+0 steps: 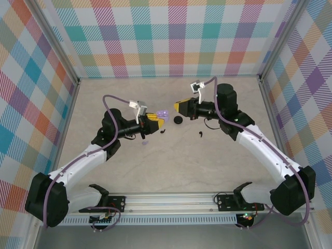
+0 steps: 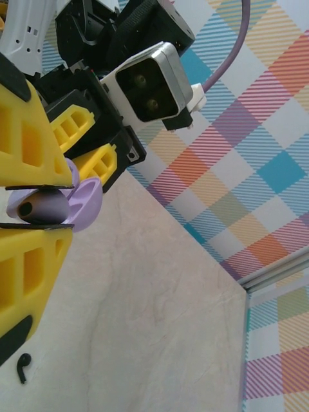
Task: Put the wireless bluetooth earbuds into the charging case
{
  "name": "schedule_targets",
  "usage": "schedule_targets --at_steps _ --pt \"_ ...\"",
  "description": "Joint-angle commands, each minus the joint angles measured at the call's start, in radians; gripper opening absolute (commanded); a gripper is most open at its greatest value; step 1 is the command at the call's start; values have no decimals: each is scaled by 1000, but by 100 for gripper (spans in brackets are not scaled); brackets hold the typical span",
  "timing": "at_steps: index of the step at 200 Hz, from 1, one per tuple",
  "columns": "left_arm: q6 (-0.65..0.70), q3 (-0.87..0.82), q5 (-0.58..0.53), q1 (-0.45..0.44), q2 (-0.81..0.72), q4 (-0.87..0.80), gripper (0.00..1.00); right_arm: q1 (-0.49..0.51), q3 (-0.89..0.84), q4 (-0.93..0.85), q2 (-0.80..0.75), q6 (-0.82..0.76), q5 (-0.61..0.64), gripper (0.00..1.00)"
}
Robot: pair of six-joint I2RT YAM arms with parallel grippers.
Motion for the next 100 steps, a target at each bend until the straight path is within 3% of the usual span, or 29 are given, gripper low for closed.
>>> schedule_targets --at_steps 1,100 --pt "-1 43 -9 -19 8 40 11 22 -2 77 -26 -10 32 19" --pt "-8 114 -3 -53 35 -21 11 86 34 51 7 -58 75 20"
